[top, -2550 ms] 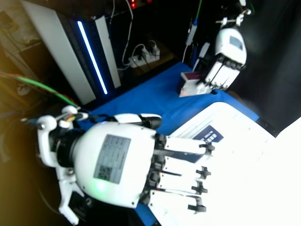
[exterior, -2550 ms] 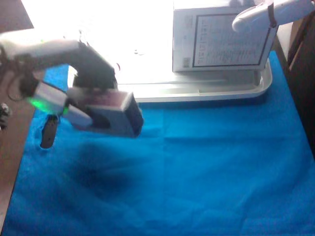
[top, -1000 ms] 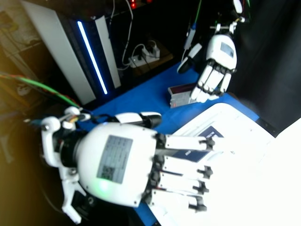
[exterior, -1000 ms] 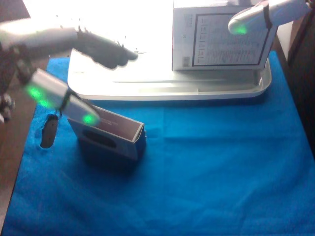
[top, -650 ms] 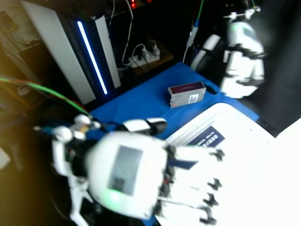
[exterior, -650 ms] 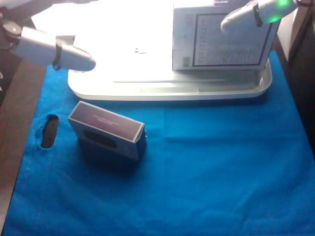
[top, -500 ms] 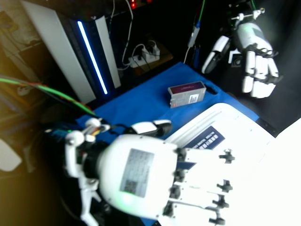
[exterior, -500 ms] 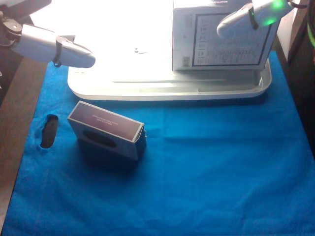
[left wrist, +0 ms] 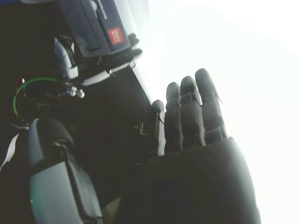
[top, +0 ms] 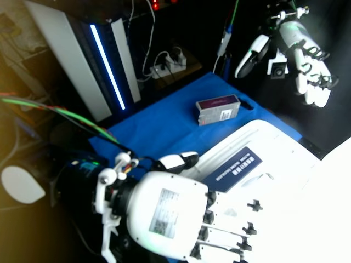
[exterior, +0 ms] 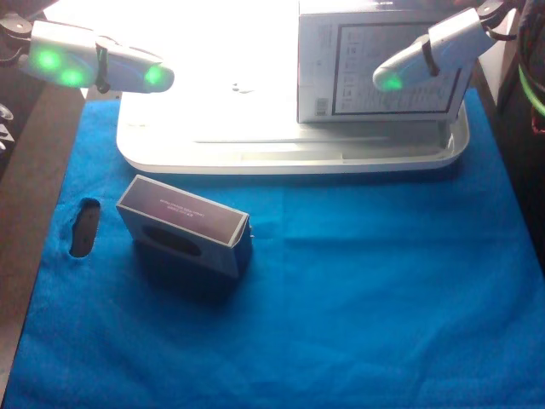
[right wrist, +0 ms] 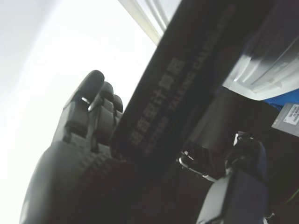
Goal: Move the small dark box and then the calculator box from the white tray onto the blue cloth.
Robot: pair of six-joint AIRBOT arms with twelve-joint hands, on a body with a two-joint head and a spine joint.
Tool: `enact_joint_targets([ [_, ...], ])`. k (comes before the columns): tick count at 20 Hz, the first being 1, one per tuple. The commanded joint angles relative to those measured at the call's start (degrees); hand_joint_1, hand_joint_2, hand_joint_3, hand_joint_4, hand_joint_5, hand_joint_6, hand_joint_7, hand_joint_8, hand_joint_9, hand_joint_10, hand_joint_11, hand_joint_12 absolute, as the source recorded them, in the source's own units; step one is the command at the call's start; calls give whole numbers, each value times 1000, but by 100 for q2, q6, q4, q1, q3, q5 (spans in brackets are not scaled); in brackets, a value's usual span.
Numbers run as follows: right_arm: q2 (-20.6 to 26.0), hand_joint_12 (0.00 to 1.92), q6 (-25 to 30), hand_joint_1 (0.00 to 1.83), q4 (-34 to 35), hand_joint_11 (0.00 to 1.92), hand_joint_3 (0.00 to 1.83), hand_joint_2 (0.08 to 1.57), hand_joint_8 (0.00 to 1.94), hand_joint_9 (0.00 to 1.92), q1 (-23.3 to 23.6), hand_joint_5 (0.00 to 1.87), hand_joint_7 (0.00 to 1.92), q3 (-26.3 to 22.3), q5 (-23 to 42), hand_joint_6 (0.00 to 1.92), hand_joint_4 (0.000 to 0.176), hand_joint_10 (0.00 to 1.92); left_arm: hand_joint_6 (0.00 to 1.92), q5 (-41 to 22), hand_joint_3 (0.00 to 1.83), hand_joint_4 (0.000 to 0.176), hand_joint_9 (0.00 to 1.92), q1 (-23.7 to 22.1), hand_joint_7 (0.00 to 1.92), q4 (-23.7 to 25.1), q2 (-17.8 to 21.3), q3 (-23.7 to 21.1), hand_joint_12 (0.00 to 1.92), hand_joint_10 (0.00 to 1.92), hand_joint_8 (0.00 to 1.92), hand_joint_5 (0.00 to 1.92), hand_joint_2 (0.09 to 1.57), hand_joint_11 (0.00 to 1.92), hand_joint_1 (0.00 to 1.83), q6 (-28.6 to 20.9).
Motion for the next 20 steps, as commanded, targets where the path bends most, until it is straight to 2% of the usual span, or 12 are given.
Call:
enact_joint_targets([
  [1, -10, 1204, 54, 666, 201, 74, 2, 666, 0, 327, 27, 20, 157, 48, 557, 4, 36, 10, 1, -615, 7, 165, 122, -93, 174, -274, -30, 4, 518, 0, 0, 87, 894, 0, 594, -9],
  [4, -48, 840, 82, 735, 201, 0, 3, 699, 23, 338, -20, 93, 346, 88, 557, 5, 74, 14, 0, -687, 4, 168, 119, -91, 127, -353, -29, 21, 559, 0, 0, 43, 895, 0, 564, -3],
  [5, -54, 1212, 88, 802, 201, 366, 3, 735, 52, 705, -35, 155, 609, 96, 557, 5, 46, 146, 1, -699, 4, 170, 91, -91, 124, -362, -30, 21, 477, 2, 0, 47, 901, 0, 594, -3],
  [6, -56, 1262, 91, 914, 201, 685, 6, 801, 107, 1076, -39, 272, 1011, 99, 556, 12, 0, 263, 3, -703, 1, 175, 63, -91, 110, -365, -30, 21, 374, 6, 2, 56, 898, 0, 612, -3],
  [7, -69, 1306, 121, 1005, 201, 466, 4, 846, 102, 1151, -69, 389, 1219, 117, 552, 14, 0, 226, 2, -733, 0, 175, 54, -91, 105, -382, -30, 21, 328, 4, 1, 60, 889, 0, 620, -1],
  [8, -82, 1430, 145, 1065, 201, 642, 2, 879, 77, 1282, -87, 538, 1313, 142, 552, 13, 0, 267, 1, -756, 0, 176, 40, -91, 89, -397, -30, 21, 264, 3, 3, 59, 882, 0, 624, 1],
  [9, -100, 1389, 157, 1239, 201, 919, 5, 1031, 639, 1333, -93, 882, 1234, 163, 552, 597, 0, 349, 2, -753, 0, 173, 50, -92, 97, -396, -30, 14, 251, 8, 7, 62, 887, 0, 641, 2],
  [10, -126, 1389, 161, 1186, 201, 1044, 6, 1075, 524, 1292, -94, 1012, 1232, 189, 552, 809, 0, 600, 2, -726, 2, 171, 59, -90, 106, -367, -32, 1, 354, 7, 5, 56, 897, 0, 635, 3],
  [13, -140, 1562, 163, 1153, 170, 1035, 0, 1122, 441, 1160, -93, 968, 1297, 190, 553, 986, 0, 1098, 0, -725, 0, 175, 64, -84, 122, -313, -63, -16, 435, 3, 2, 54, 881, 0, 645, 3],
  [16, -140, 1618, 196, 1140, 91, 1043, 0, 1146, 516, 1147, -93, 918, 1273, 155, 553, 1064, 0, 1243, 1, -716, 2, 167, 36, -44, 92, -313, -112, -16, 348, 1, 1, 20, 903, 0, 665, 3],
  [18, -137, 1659, 682, 1127, -229, 1032, 0, 1170, 553, 1129, -89, 877, 1260, 191, 561, 1128, 0, 1340, 0, -711, 4, 127, 30, -1, 70, -314, -183, 1, 349, 1, 2, 0, 927, 0, 654, 3],
  [20, -51, 1727, 732, 1106, -312, 1089, 1, 1212, 801, 1129, -31, 795, 1178, 87, 583, 1251, 0, 1456, 1, -703, 2, 139, 32, 30, 60, -319, -202, 16, 350, 1, 1, 10, 930, 0, 681, 3],
])
